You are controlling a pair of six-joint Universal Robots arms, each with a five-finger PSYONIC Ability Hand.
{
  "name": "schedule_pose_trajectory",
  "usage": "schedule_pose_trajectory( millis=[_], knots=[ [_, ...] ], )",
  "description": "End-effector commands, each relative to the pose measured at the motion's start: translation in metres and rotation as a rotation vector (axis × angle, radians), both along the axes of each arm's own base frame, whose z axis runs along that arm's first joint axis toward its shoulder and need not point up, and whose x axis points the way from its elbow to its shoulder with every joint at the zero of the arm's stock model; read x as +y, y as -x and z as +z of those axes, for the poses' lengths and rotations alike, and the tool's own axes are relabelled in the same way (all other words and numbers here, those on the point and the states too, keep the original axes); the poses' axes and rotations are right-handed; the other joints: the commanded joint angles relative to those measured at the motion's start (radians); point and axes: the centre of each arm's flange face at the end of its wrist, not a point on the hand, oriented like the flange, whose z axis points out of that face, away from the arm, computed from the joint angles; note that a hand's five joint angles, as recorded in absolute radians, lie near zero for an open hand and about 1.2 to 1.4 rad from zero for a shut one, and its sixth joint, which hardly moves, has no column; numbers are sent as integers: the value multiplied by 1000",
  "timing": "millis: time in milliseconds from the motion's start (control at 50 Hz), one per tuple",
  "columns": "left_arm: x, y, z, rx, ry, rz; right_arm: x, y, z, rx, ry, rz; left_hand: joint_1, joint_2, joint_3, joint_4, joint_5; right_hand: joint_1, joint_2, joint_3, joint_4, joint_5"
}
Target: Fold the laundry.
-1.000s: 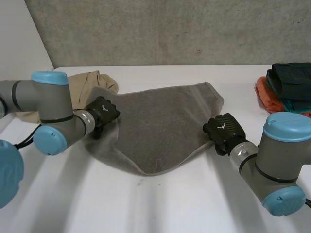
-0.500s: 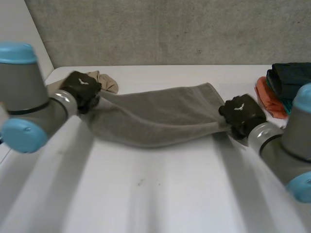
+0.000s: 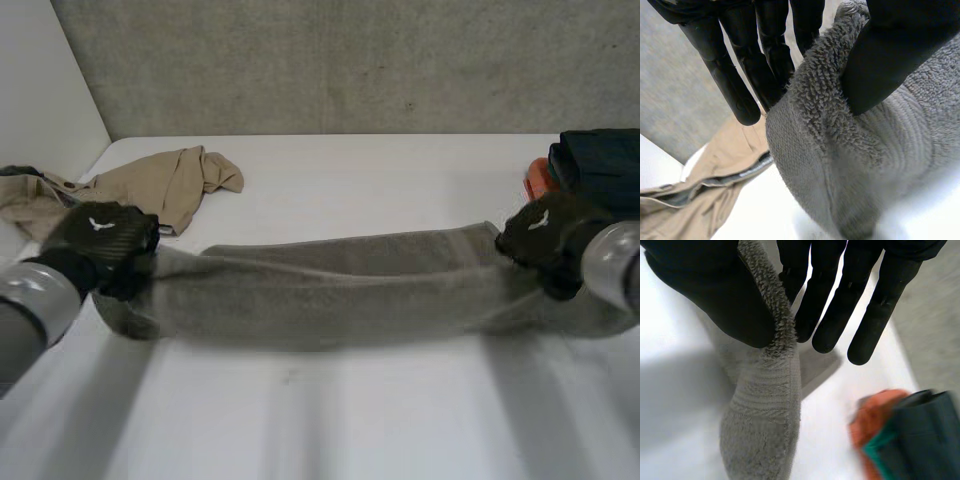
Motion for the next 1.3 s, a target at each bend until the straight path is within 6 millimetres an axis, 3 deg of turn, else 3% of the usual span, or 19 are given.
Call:
schedule_pose_trajectory(
  millis=[20,80,140,180,200,240,300,380,500,600,640,720,820,880,980,1060,1140,1200,1300],
  knots=[
    [-71,13,-26,5,186,59,-50,-9,-39,53,-17,-72,246,200,209,195,257,258,217,202,195,225],
    [-102,31,1,63,367,55,-76,-15,-28,21,116,-102,246,200,209,195,257,258,217,202,195,225],
    [-130,45,49,138,586,51,-110,-26,8,-90,382,-125,246,200,209,195,257,258,217,202,195,225],
    [-141,48,73,182,681,54,-132,-32,49,-239,636,-143,246,200,209,195,257,258,217,202,195,225],
    [-148,51,94,240,763,51,-136,-32,59,-282,699,-147,246,200,209,195,257,258,217,202,195,225],
    [-155,51,113,306,836,55,-142,-35,94,-425,919,-135,246,200,209,195,257,258,217,202,195,225],
    [-162,49,139,456,945,40,-137,-34,120,-511,1076,-119,246,200,209,195,257,258,217,202,195,225],
    [-169,37,157,577,1024,36,-136,-36,121,-516,1085,-96,246,200,209,195,257,258,217,202,195,225],
    [-177,35,117,548,901,55,-141,-40,93,-491,1005,-90,246,200,209,195,257,258,217,202,195,225],
    [-167,39,59,499,725,65,-145,-42,40,-433,833,-101,246,200,209,195,257,258,217,202,195,225],
    [-161,39,40,480,670,70,-145,-42,5,-394,712,-107,246,200,209,195,257,258,217,202,195,225],
    [-145,39,-3,431,543,66,-136,-40,-47,-332,519,-112,246,200,209,195,257,258,217,202,195,225],
    [-110,36,-54,313,357,44,-119,-32,-82,-293,367,-117,246,200,209,195,257,258,217,202,195,225],
    [-82,30,-70,192,249,44,-100,-28,-99,-247,268,-107,246,200,209,195,257,258,217,202,195,225],
    [-33,15,-67,2,111,33,-59,-15,-92,-142,105,-99,246,200,209,195,257,258,217,202,195,225],
    [16,3,-70,-135,-79,-1,-8,10,-75,31,-88,-75,246,200,209,195,257,258,217,202,195,225],
    [58,-6,-67,-206,-273,-31,17,33,-64,150,-164,-51,246,200,209,195,257,258,217,202,195,225],
    [64,-8,-61,-210,-296,-35,19,36,-59,185,-131,-32,246,200,209,195,257,258,217,202,195,225],
    [42,-5,-51,-173,-155,-15,-6,29,-55,148,22,-46,246,200,209,195,257,258,217,202,195,225]
  ],
)
